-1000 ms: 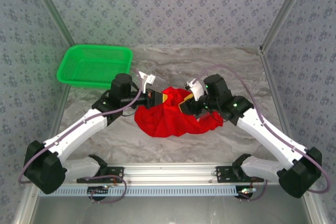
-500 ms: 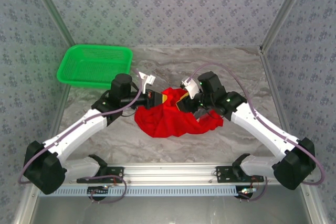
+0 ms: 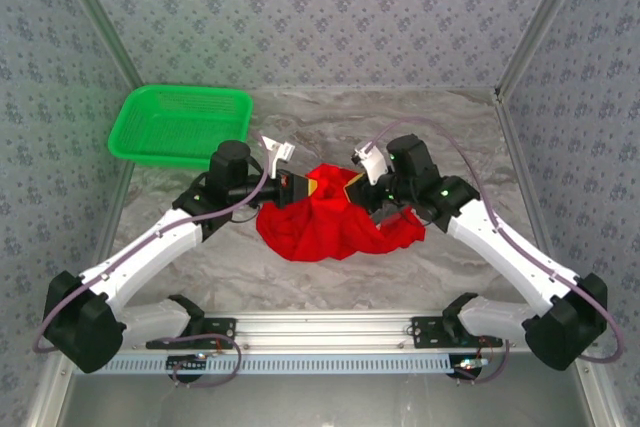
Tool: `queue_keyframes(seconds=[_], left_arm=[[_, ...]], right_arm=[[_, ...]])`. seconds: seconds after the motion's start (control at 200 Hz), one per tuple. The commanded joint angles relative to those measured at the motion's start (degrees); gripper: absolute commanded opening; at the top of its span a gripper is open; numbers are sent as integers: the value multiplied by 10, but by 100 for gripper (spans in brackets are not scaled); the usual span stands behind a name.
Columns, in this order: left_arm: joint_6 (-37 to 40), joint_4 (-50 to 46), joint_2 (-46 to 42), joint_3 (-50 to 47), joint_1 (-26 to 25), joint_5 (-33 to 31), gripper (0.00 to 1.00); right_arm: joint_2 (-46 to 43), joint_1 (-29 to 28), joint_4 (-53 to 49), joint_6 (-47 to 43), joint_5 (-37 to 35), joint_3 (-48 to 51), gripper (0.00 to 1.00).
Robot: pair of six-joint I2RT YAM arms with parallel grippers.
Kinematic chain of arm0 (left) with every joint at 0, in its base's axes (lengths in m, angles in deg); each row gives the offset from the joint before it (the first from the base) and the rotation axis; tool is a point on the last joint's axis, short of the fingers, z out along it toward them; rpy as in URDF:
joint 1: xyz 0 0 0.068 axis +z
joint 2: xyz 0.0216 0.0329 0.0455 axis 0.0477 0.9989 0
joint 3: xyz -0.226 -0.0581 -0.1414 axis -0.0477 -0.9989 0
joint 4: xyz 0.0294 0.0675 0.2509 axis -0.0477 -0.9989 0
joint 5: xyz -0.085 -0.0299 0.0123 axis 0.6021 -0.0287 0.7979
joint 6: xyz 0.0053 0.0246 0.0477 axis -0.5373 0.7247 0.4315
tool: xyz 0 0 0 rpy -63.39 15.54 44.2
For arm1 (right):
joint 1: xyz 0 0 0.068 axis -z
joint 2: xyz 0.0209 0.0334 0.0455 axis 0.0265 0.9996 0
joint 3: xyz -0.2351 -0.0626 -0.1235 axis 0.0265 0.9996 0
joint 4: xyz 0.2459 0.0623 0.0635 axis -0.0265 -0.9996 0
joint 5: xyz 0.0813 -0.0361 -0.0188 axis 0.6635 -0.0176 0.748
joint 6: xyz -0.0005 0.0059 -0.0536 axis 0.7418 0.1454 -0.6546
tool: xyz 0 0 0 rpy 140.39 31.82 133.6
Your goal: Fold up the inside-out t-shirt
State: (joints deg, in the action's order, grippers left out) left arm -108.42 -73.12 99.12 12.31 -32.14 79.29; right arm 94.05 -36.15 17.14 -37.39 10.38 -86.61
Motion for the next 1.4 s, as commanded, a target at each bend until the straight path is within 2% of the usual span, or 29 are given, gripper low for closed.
queue_keyframes(seconds=[0.0,0.32,0.46,0.53,0.685,0.799,0.899,1.029,1.199,1.394], left_arm=[[15,-8,-15,-7,5,-12,0],[22,-17,-13,-26,7,-34,0],[18,-24,-11,-42,14,-75,0],[16,-34,-10,-45,15,-106,0],[23,-37,-4,-41,15,-108,27],[42,-57,4,-28,-3,-114,42],[69,-79,2,-19,-36,-147,53],[91,-94,9,-5,-68,-221,72],[111,-99,47,30,-68,-275,76],[127,-98,112,67,-67,-305,72]], right_arm=[[-30,11,9,19,25,14,14],[-76,48,40,58,63,46,13],[-108,73,89,75,99,82,0],[-112,73,121,76,108,97,0],[-103,53,138,66,120,104,0],[-96,41,148,71,120,103,0],[-87,29,164,84,117,101,0],[-75,14,169,86,116,95,0],[-71,4,167,82,119,95,0],[-78,-2,170,81,119,98,0]])
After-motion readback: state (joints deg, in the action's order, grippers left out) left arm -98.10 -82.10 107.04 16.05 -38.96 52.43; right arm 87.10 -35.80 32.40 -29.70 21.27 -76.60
